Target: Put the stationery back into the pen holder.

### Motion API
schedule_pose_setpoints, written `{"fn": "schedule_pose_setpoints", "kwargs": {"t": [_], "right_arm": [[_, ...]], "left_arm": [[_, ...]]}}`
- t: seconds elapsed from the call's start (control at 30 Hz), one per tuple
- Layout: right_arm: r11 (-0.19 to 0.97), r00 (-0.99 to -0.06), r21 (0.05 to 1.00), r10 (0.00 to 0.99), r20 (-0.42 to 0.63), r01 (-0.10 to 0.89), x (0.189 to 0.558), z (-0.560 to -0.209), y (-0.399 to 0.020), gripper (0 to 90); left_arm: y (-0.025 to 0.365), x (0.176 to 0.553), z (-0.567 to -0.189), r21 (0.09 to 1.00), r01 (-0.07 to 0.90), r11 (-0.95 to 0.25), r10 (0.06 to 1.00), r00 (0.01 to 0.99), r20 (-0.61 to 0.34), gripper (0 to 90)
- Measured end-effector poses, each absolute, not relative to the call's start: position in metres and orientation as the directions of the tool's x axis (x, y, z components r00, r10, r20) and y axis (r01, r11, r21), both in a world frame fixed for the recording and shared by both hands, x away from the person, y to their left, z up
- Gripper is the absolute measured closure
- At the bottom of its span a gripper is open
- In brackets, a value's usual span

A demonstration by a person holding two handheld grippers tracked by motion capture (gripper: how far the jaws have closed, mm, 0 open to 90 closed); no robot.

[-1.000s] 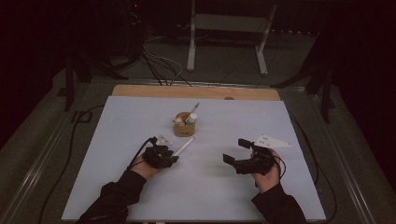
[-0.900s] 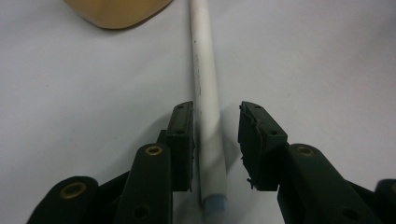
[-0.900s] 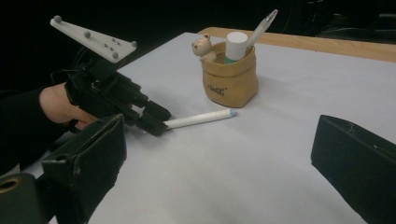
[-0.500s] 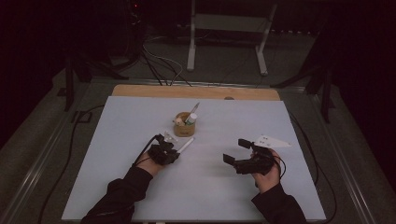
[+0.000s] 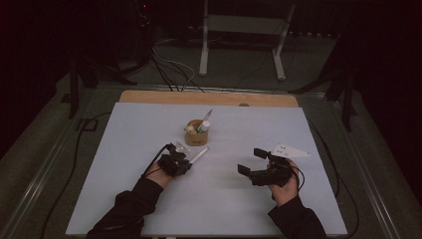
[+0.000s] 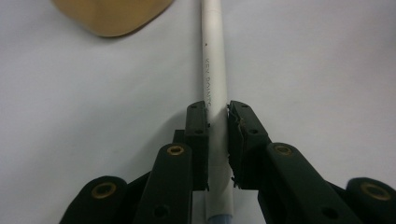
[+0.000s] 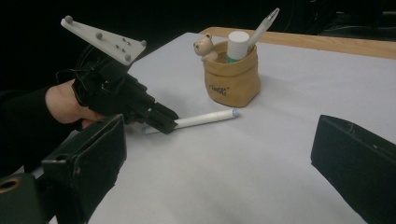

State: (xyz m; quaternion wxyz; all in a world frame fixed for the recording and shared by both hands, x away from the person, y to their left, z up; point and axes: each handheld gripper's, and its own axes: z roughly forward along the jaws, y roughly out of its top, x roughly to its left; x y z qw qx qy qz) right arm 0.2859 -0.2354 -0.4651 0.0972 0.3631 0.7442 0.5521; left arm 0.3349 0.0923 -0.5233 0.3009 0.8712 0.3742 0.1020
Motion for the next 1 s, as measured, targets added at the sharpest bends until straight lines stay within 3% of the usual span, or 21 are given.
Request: {"fn": "schedule_pose_setpoints", "kwargs": {"t": [1.0], "right_arm": [[0.132,-0.724,0.887,0.636,0.267,0.442,0.285,-0.468,-0.231,3.1]], "left_arm": [[0.086,0.312,-0.5,0.73,0.48,-0.486,0.602,0.79,-0.118,80.1]]}}
